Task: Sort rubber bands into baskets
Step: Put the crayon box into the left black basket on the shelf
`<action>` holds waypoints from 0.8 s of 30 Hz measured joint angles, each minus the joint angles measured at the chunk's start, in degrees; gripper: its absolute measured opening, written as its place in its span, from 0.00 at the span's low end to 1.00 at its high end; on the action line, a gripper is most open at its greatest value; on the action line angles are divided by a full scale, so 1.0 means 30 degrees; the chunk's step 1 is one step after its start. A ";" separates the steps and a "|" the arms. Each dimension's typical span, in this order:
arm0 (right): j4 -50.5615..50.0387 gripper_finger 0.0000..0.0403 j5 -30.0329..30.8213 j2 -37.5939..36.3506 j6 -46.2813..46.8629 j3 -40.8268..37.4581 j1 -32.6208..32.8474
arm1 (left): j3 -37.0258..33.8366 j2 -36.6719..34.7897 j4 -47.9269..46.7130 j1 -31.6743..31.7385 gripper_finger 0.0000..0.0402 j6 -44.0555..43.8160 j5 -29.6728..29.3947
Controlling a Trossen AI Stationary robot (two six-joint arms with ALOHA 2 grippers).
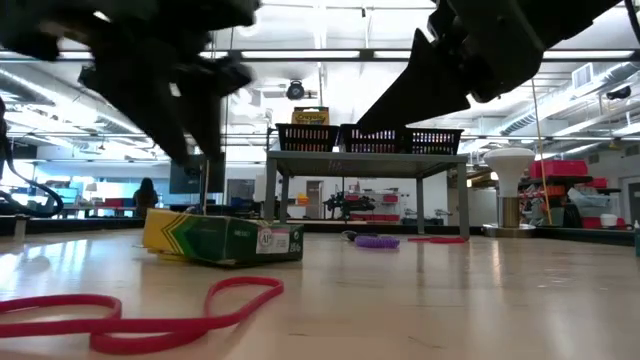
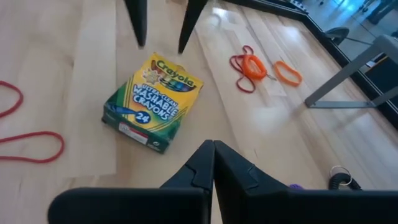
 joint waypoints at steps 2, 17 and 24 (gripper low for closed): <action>-0.0011 0.04 -0.0053 0.0000 0.0005 0.0000 -0.0018 | -0.0573 -0.0551 -0.0506 -0.0453 0.48 -0.2671 -0.0509; -0.0011 0.04 -0.0060 0.0000 0.0211 0.0000 0.0110 | -0.5284 -0.1720 0.3334 0.0783 0.50 -1.5458 -0.1079; 0.0066 0.04 -0.0100 0.0000 0.0261 0.0000 0.0237 | -0.5973 -0.1728 0.5853 0.0969 0.46 -1.4584 0.0566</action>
